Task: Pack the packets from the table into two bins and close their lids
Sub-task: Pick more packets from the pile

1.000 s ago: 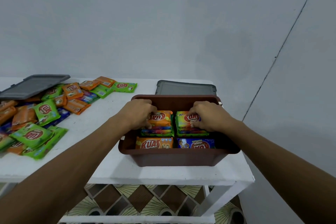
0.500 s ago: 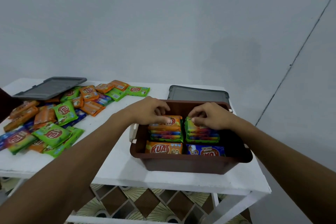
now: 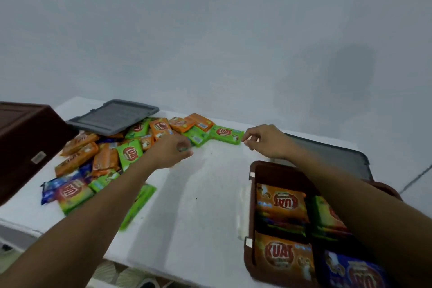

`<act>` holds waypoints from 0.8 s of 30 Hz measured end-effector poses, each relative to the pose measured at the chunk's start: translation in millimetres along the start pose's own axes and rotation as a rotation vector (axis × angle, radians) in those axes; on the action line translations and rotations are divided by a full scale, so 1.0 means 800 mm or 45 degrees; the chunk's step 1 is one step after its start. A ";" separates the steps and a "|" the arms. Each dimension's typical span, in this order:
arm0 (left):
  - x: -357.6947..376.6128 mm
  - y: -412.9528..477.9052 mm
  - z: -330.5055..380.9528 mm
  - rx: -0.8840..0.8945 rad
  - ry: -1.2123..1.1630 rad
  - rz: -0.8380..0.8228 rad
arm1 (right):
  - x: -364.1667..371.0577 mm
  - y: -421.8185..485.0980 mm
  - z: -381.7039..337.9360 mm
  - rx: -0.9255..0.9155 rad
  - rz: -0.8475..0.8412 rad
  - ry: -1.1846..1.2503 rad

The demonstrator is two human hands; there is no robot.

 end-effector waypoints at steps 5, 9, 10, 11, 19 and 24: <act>-0.022 0.044 -0.072 -0.080 0.246 0.025 | 0.040 0.105 -0.020 0.031 -0.136 -0.050; -0.025 0.077 -0.123 -0.382 0.277 -0.064 | 0.077 0.177 -0.047 0.095 -0.166 -0.069; -0.021 0.085 -0.133 -0.432 0.269 -0.075 | 0.085 0.192 -0.052 0.129 -0.138 -0.055; -0.019 0.089 -0.137 -0.480 0.255 -0.059 | 0.093 0.208 -0.054 0.175 -0.105 -0.030; -0.005 0.114 -0.144 -0.563 0.107 0.064 | 0.146 0.290 -0.069 0.301 -0.045 0.039; -0.008 0.118 -0.147 -0.644 -0.045 0.056 | 0.163 0.307 -0.079 0.440 -0.104 -0.012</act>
Point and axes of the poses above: each hand's wrist, its own y-axis towards the middle knuckle, its own x-axis out of the palm, z = x × y, the point moved 3 cm from there along y, towards the middle knuckle, and after that the axes turned 9 degrees about y, right-handed, at the moved point
